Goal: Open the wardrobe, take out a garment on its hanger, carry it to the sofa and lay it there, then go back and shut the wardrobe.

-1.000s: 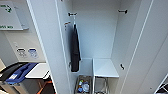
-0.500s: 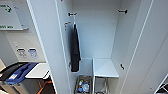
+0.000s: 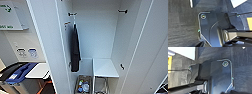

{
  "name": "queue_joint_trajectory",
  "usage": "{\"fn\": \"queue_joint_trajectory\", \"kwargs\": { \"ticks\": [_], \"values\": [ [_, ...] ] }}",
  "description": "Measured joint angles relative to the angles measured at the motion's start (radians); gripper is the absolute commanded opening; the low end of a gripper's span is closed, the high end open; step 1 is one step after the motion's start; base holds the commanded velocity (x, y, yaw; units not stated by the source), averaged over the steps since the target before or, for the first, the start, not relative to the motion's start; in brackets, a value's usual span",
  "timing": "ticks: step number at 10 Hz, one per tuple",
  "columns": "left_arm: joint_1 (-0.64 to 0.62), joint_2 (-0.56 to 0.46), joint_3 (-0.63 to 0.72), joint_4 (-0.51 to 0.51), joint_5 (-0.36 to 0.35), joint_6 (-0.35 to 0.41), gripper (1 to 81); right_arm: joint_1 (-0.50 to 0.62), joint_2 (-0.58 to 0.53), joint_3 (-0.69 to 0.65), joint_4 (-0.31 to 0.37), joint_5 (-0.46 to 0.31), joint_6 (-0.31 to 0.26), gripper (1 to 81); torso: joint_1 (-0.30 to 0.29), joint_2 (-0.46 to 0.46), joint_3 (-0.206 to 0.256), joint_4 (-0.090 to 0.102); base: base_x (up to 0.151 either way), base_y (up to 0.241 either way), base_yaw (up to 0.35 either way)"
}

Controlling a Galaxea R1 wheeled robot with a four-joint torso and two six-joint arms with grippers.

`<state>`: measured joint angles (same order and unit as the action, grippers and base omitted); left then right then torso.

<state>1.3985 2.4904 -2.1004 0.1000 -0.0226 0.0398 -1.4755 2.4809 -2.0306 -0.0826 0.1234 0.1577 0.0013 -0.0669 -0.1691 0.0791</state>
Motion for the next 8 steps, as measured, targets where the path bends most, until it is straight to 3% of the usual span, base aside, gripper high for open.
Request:
{"fn": "queue_joint_trajectory", "kwargs": {
  "ticks": [4,8],
  "values": [
    [-0.08,-0.256,0.256,0.0,-0.02,-0.055,81.1,0.1,-0.277,0.21,0.059,0.008,0.014,81.1,0.0,0.0,0.0,0.0,0.0,0.0,0.0],
    [-0.247,-0.45,0.34,-0.004,-0.027,-0.236,81.1,0.293,-0.486,0.329,0.11,0.02,0.097,81.1,0.001,0.0,-0.001,0.0,0.0,0.0,0.0]
  ]
}}
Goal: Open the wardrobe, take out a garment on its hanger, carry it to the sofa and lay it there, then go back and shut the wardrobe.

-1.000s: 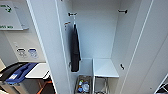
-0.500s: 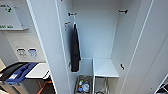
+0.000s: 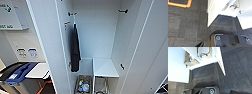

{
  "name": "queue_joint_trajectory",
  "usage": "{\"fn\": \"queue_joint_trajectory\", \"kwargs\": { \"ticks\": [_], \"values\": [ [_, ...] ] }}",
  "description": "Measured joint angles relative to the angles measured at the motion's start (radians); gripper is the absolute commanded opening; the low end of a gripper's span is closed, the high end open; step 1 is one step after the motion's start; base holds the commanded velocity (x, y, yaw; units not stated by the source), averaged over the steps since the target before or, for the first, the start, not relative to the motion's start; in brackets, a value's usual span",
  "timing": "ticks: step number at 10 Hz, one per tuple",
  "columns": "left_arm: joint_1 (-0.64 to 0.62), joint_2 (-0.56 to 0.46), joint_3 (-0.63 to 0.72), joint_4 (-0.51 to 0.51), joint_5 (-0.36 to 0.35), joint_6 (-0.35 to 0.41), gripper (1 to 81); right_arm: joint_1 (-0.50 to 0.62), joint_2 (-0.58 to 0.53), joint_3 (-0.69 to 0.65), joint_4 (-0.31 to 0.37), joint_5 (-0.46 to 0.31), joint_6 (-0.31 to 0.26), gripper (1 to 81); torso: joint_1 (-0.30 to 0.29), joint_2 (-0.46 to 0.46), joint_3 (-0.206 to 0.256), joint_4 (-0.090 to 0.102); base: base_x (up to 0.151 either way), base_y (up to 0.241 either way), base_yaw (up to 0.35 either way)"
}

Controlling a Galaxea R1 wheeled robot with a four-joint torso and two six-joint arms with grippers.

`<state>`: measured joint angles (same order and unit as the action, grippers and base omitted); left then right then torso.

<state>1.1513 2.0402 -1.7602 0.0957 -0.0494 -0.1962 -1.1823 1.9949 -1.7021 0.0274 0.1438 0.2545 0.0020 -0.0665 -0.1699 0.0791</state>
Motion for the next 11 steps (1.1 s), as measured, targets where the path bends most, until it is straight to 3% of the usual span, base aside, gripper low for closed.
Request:
{"fn": "queue_joint_trajectory", "kwargs": {
  "ticks": [5,9,11],
  "values": [
    [-0.216,-0.134,-0.005,-0.006,0.034,-0.194,81.1,0.263,-0.126,0.011,0.022,-0.087,0.161,81.1,0.0,0.001,-0.002,0.0,0.0,0.0,0.0],
    [-0.433,-0.155,-0.114,-0.022,0.181,-0.266,81.1,0.483,-0.159,-0.074,0.028,-0.259,0.248,81.1,0.002,0.002,-0.002,0.0,0.0,0.0,0.0],
    [-0.545,-0.159,-0.157,-0.048,0.27,-0.281,81.1,0.594,-0.161,-0.177,0.028,-0.377,0.334,81.1,0.002,0.002,-0.003,0.0,0.0,0.0,0.0]
  ]
}}
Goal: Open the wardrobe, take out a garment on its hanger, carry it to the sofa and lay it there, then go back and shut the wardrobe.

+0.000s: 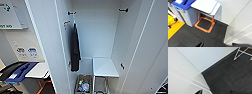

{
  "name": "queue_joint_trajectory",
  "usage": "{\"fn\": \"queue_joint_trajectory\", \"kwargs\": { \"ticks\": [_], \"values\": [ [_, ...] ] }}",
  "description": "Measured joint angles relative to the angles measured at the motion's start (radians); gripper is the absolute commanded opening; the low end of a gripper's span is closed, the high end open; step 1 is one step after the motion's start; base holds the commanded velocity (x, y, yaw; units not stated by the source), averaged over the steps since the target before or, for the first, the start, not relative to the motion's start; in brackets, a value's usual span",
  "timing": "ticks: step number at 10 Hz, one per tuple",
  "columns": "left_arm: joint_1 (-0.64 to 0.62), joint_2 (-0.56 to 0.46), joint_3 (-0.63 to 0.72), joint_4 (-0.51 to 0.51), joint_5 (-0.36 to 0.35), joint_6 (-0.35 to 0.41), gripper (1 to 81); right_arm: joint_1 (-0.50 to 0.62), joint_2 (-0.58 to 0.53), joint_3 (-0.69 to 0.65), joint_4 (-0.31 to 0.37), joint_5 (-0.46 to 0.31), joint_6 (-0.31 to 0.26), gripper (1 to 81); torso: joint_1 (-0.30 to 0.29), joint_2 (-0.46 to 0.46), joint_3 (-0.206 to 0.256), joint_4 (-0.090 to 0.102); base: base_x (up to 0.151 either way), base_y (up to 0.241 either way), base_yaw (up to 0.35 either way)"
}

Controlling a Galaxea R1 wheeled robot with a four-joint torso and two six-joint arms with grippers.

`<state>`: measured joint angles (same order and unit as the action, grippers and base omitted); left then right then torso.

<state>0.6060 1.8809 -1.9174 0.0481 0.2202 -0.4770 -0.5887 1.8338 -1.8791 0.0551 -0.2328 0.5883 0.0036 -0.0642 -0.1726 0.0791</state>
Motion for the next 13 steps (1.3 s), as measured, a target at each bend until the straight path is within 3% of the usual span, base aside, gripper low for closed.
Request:
{"fn": "queue_joint_trajectory", "kwargs": {
  "ticks": [3,6,8,13],
  "values": [
    [-0.149,0.02,-0.044,-0.019,0.144,-0.018,81.1,0.151,0.026,-0.149,0.0,-0.113,0.094,81.1,0.001,0.0,0.0,0.0,0.0,0.0,0.0],
    [-0.234,0.138,-0.059,-0.054,0.265,-0.019,81.1,0.201,0.06,-0.17,0.006,-0.209,0.116,81.1,0.002,0.001,-0.001,0.0,0.0,0.0,0.0],
    [-0.233,0.215,-0.021,-0.098,0.303,-0.021,81.1,0.207,0.064,-0.085,0.015,-0.245,0.12,81.1,0.002,0.001,-0.002,0.0,0.0,0.0,0.0],
    [-0.233,0.405,0.076,-0.115,0.324,-0.025,81.1,0.217,0.027,0.282,0.035,-0.267,0.133,81.1,0.003,0.003,-0.002,0.0,0.0,0.0,0.0]
  ]
}}
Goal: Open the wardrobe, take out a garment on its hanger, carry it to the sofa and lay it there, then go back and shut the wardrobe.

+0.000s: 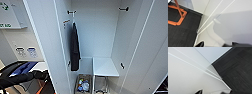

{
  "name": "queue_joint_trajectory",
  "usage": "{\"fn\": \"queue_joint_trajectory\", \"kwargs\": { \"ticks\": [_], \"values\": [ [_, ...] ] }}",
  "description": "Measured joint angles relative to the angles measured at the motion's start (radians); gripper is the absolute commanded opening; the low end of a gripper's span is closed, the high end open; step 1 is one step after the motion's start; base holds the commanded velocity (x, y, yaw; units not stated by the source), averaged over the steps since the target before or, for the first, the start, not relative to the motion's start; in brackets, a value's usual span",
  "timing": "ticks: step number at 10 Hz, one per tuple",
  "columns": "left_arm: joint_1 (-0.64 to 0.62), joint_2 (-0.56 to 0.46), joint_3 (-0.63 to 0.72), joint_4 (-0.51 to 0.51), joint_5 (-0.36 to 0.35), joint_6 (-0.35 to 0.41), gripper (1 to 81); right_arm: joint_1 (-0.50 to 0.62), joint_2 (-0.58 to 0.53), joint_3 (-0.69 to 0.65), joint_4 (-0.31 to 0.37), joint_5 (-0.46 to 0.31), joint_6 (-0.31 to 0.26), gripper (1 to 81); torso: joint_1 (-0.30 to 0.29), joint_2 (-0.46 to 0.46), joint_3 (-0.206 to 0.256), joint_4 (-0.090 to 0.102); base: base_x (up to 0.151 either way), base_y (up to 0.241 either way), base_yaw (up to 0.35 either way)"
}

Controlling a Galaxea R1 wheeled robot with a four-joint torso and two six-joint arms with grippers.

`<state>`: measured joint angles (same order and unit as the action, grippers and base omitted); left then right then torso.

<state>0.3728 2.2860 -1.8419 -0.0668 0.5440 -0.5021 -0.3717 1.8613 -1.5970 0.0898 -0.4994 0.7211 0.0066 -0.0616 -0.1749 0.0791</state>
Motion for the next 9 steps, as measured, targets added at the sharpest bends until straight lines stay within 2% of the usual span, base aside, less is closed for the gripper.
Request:
{"fn": "queue_joint_trajectory", "kwargs": {
  "ticks": [3,4,5,7,9],
  "values": [
    [0.006,0.073,0.062,0.005,-0.017,-0.005,81.1,-0.003,-0.002,0.263,-0.007,0.001,0.002,81.1,0.0,0.0,0.0,0.0,0.0,0.0,0.0],
    [0.014,0.118,0.088,0.0,-0.01,0.0,81.1,-0.008,0.02,0.316,-0.003,0.019,0.002,81.1,0.0,0.0,0.0,0.0,0.0,0.0,0.0],
    [0.042,0.17,0.105,-0.006,-0.041,-0.025,81.1,-0.036,0.075,0.393,0.001,0.065,0.002,81.1,0.001,0.0,0.0,0.0,0.0,0.0,0.0],
    [0.087,0.199,0.116,-0.007,-0.02,0.001,81.1,-0.107,0.132,0.399,-0.004,0.093,0.002,81.1,0.001,0.0,0.0,0.0,0.0,0.0,0.0],
    [0.194,0.186,0.111,0.004,-0.013,0.004,81.1,-0.181,0.186,0.343,-0.027,0.119,0.002,81.1,0.001,0.0,0.0,0.0,0.0,0.0,0.0]
  ]
}}
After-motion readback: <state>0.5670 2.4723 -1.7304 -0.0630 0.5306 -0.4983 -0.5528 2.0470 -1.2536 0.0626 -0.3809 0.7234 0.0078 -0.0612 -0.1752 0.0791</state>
